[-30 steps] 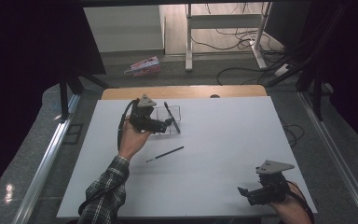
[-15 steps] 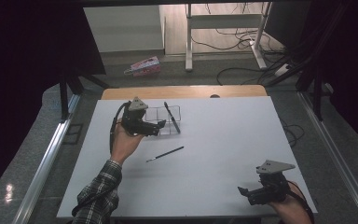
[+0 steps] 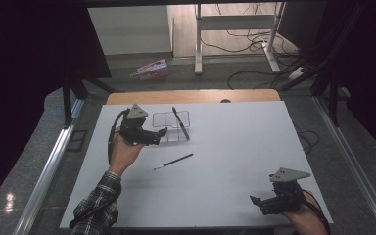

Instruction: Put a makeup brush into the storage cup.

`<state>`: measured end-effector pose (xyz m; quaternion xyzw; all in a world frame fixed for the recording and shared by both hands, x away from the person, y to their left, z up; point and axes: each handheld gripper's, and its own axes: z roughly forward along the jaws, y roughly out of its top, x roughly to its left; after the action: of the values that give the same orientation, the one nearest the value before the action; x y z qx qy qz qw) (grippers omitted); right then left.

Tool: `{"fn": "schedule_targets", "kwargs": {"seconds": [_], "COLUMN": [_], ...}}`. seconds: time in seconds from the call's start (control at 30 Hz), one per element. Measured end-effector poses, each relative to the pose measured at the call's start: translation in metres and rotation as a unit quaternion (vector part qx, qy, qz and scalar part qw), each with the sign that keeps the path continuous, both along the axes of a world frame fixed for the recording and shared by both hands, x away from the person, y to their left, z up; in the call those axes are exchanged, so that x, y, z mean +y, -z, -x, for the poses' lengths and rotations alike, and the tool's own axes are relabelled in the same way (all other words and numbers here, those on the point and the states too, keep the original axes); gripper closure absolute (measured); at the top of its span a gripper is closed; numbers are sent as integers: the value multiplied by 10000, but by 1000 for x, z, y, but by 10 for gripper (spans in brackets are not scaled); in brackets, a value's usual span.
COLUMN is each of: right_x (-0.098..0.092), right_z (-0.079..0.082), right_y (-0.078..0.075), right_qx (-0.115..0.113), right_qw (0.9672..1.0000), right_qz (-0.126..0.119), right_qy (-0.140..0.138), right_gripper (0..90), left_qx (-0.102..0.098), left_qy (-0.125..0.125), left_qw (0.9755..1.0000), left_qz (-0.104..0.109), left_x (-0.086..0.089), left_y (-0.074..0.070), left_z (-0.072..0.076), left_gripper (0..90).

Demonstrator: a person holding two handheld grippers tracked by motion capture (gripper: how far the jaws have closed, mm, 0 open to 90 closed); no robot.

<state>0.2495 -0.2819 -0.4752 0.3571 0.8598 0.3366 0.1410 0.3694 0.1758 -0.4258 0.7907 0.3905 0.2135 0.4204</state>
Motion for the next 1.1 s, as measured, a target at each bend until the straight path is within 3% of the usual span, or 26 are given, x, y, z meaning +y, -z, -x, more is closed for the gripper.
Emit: {"fn": "schedule_targets", "kwargs": {"seconds": [1.1], "right_x": [-1], "right_z": [0], "right_y": [-1], "right_qx": [-60], "right_qw": [9999], "right_qz": [-98], "right_qy": [51], "right_gripper": [0], "left_qx": [70], "left_qy": [-121], "left_qw": [9999], "left_qz": [57], "left_x": [27], "left_y": [13], "left_z": [35], "left_gripper": [0]}}
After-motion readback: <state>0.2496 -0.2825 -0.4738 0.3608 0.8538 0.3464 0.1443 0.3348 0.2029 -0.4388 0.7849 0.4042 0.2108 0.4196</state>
